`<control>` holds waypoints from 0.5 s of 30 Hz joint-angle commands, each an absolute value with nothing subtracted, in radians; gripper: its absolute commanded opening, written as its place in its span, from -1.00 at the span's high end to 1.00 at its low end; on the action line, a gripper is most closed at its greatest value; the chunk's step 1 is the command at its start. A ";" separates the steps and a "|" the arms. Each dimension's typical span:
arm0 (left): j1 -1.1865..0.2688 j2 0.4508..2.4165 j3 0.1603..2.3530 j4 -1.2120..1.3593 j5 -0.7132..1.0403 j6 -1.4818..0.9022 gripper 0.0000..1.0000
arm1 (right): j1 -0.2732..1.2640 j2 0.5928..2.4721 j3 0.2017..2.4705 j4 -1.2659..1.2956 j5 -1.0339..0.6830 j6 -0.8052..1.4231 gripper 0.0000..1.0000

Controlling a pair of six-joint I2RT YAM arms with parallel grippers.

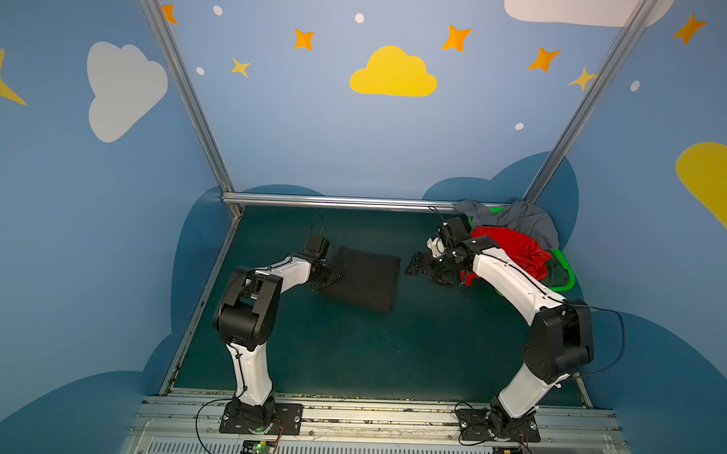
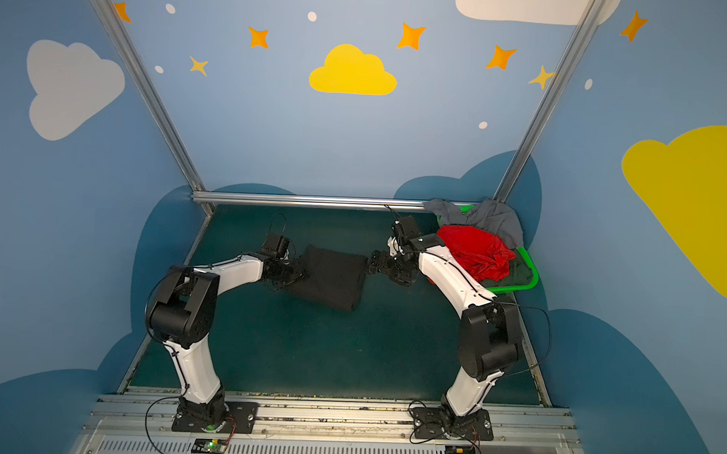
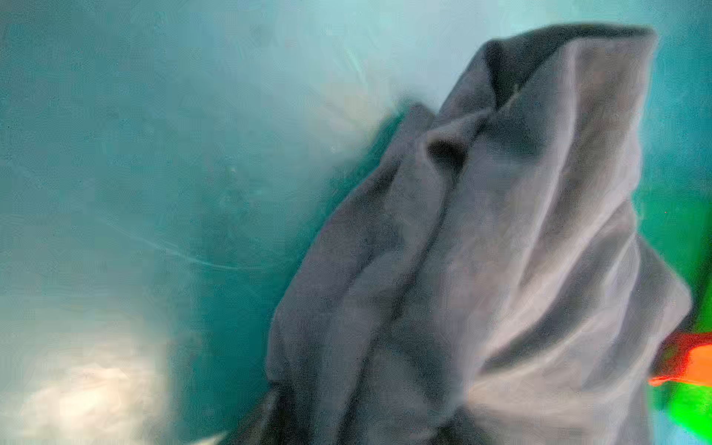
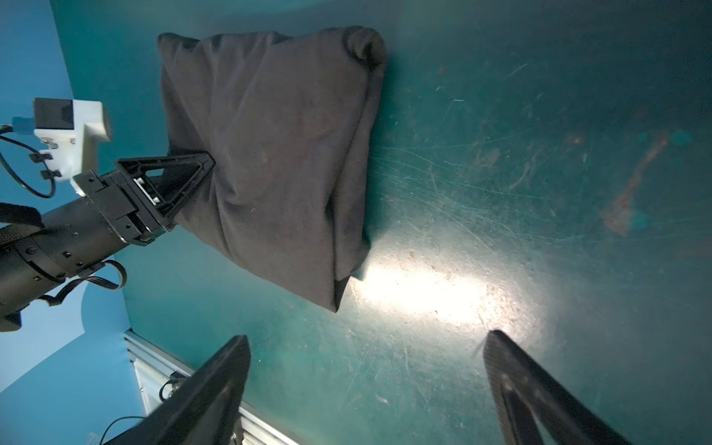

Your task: Fold and stack the t-shirts

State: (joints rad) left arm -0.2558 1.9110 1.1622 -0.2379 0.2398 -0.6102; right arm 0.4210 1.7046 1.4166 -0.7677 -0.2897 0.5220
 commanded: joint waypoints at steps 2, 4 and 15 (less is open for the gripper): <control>-0.260 1.974 1.171 -0.336 0.184 -0.590 0.49 | 0.414 1.621 1.347 -0.731 -0.259 0.539 -0.88; -0.257 1.972 1.203 -0.370 0.157 -0.574 0.68 | 0.408 1.598 1.317 -0.711 -0.260 0.542 -0.90; -0.171 1.957 1.344 -0.485 0.002 -0.462 0.93 | 0.381 1.531 1.236 -0.678 -0.287 0.522 -0.90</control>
State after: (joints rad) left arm -0.2077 1.9434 1.2984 -0.4164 0.0948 -0.5236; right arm 0.3901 1.5684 1.2610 -0.6979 -0.2733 0.5301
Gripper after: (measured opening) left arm 0.116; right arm 0.951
